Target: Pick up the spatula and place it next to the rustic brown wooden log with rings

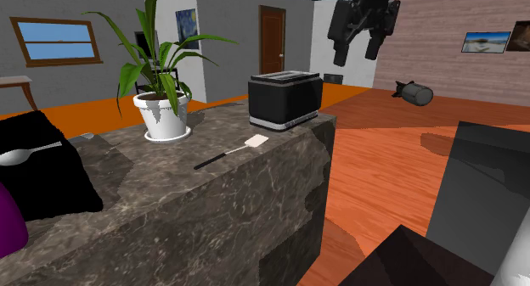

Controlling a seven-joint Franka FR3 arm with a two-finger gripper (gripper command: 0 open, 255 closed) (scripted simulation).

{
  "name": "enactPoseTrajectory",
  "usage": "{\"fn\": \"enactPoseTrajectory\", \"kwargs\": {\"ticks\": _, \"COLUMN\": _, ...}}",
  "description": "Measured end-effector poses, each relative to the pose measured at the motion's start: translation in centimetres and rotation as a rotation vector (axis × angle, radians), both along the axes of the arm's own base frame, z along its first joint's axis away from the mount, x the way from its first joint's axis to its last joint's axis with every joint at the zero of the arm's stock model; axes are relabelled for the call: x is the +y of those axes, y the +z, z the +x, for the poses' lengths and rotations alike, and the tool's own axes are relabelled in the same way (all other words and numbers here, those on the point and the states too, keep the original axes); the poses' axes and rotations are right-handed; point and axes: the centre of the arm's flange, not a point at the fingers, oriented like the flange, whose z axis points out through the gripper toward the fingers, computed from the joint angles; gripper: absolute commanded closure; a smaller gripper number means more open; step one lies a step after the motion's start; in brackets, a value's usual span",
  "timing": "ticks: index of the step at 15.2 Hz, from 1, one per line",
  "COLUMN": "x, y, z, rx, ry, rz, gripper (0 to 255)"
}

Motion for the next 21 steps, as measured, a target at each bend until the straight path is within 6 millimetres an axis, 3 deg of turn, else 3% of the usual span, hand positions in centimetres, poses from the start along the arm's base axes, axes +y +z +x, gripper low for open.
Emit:
{"fn": "enactPoseTrajectory", "kwargs": {"ticks": 3, "x": 1.0, "y": -1.0, "z": 1.1, "rx": 0.006, "ry": -0.045, "rz": 0.008, "gripper": 0}}
{"fn": "enactPoseTrajectory", "kwargs": {"ticks": 7, "x": 3.5, "y": -3.3, "z": 4.7, "rx": 0.023, "ry": -0.191, "rz": 0.035, "gripper": 0}}
{"fn": "enactPoseTrajectory", "kwargs": {"ticks": 14, "x": 7.5, "y": -8.1, "z": 12.3, "rx": 0.054, "ry": -0.464, "rz": 0.088, "gripper": 0}}
{"fn": "enactPoseTrajectory", "kwargs": {"ticks": 21, "x": 9.4, "y": -13.0, "z": 20.2, "rx": 0.085, "ry": -0.739, "rz": 0.141, "gripper": 0}}
